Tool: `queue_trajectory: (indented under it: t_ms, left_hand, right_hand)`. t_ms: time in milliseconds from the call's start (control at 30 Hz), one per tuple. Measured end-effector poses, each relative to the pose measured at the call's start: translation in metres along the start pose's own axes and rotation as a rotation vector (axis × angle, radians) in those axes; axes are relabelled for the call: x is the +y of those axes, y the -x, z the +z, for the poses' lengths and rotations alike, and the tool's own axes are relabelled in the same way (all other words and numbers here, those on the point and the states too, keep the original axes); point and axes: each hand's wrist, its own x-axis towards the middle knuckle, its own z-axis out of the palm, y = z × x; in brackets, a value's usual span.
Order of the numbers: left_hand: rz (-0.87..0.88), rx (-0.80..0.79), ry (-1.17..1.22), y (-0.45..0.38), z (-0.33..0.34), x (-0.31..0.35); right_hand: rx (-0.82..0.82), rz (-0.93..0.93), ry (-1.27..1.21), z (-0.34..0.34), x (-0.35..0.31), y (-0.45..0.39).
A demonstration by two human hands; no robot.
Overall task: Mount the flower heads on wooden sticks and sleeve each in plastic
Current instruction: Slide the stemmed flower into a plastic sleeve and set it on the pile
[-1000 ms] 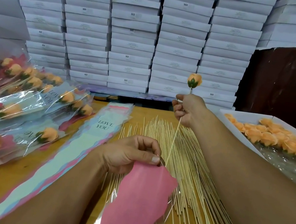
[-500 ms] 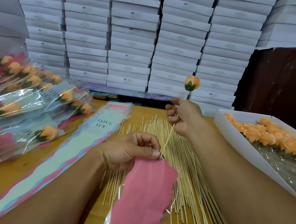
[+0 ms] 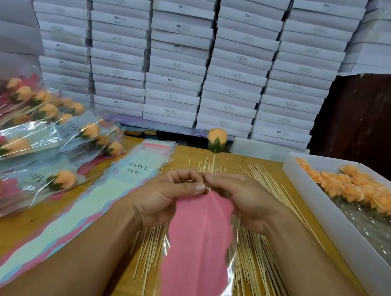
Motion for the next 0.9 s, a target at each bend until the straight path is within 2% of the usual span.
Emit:
queue_trajectory:
  t_ms: [100,200,300,400,500,600,900]
  left_hand:
    - [-0.003,0.020,-0.006,0.001,0.001,0.002]
    - [-0.047,-0.029,-0.012,0.002,0.002,0.002]
    - [-0.097,-0.101,-0.046,0.003,0.004,0.000]
    - [-0.139,-0.147,-0.096,0.003,0.006,-0.002]
    - [-0.169,-0.185,-0.132,0.003,0.006,-0.004]
    - [-0.163,-0.175,-0.154,0.002,0.004,-0.005]
    - [-0.083,-0.074,-0.160,-0.002,0.005,-0.008]
  right_hand:
    - [-0.079,-0.001,0.012,-0.012,0.004,0.000]
    - [0.006,0.040,-0.054,-0.025,0.004,-0.003]
    - [0.114,-0.002,-0.240,-0.030,0.007,-0.007]
    - [0.101,-0.049,-0.403,-0.031,0.009,-0.008]
    - [0.121,-0.065,-0.459,-0.029,0.008,-0.007]
    - [0.118,-0.072,-0.454,-0.028,0.007,-0.005]
    - [0.092,-0.047,-0.218,-0.022,0.010,0.001]
